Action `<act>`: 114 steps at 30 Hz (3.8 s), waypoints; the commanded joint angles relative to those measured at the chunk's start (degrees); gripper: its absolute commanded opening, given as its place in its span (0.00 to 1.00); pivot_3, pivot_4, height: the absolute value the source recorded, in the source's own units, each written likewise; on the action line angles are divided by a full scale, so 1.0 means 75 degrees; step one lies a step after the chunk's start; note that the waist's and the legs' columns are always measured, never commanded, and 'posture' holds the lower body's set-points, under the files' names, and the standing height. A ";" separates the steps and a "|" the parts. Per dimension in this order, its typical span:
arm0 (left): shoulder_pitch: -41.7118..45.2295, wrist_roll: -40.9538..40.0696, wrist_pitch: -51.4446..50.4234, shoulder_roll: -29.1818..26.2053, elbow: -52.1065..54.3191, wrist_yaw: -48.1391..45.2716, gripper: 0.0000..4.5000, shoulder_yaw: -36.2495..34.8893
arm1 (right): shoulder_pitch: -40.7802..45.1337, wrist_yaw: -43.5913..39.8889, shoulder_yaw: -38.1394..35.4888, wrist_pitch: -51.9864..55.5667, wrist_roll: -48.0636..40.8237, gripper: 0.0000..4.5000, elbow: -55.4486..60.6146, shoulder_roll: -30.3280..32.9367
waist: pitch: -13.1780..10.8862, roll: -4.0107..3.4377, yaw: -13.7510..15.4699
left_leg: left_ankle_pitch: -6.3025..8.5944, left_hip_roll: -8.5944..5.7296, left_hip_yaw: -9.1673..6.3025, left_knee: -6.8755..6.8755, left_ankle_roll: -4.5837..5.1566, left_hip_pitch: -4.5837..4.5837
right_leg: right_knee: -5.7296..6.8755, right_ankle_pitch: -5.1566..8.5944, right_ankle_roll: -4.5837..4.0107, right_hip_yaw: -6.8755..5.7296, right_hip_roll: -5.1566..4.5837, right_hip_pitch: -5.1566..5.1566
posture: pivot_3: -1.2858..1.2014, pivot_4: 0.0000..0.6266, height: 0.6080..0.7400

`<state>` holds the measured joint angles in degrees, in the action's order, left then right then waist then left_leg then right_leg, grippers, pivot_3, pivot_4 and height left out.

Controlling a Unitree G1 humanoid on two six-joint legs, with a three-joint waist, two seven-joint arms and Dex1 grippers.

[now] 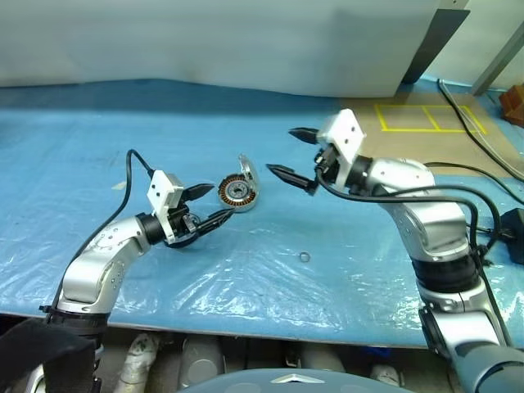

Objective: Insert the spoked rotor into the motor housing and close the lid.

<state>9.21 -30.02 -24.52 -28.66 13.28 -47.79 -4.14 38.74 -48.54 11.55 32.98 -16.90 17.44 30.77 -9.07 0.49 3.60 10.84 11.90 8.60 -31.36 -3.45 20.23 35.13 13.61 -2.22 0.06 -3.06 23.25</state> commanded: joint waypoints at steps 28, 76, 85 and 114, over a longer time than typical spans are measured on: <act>-0.1710 0.0227 0.1577 0.0388 -0.0251 -0.0073 1.00 -0.0307 | 0.4988 -0.3621 0.2317 -0.5280 0.3416 0.99 -1.0612 -0.3665 | -0.0005 0.0000 -0.0166 | 0.0002 0.0081 -0.0014 -0.0148 0.0011 0.0152 | 0.0091 0.0012 -0.0074 -0.0078 0.0001 0.0098 | 0.52 0.24 1.00; -0.1154 0.0525 0.1769 0.0681 -0.0670 -0.0132 1.00 0.0304 | 0.3552 -0.3007 0.3194 -0.7329 0.5796 0.46 -0.9680 -0.2374 | -0.0019 -0.0029 -0.0128 | 0.0007 0.0110 0.0005 -0.0197 0.0022 0.0127 | 0.0198 0.0029 -0.0120 -0.0068 0.0012 0.0109 | 0.52 0.24 1.00; -0.1213 0.0487 0.1681 0.0614 -0.0577 -0.0182 1.00 0.0292 | 0.2421 -0.5080 0.3469 -0.9919 0.4477 0.46 -0.6429 -0.0432 | -0.0021 -0.0024 -0.0135 | 0.0009 0.0112 0.0007 -0.0200 0.0068 0.0138 | 0.0195 0.0027 -0.0116 -0.0070 0.0015 0.0112 | 0.52 0.24 1.00; -0.1797 0.0327 0.0963 0.0554 0.0538 0.0331 1.00 0.0251 | 0.4338 -0.0879 0.4446 -1.4004 0.7523 0.46 -0.9666 -0.1131 | -0.0025 -0.0022 -0.0352 | 0.0016 0.0125 0.0021 -0.0214 0.0060 0.0168 | 0.0192 0.0029 -0.0120 -0.0043 0.0041 0.0145 | 0.52 0.24 1.00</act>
<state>-4.54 -26.72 -17.06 -24.07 14.65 -45.47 -1.94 69.85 -56.61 44.04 -69.70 38.08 -56.41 21.36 -9.25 0.33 0.96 10.97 12.85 8.76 -32.97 -3.02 21.48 36.57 13.83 -3.12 -0.28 -2.75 24.34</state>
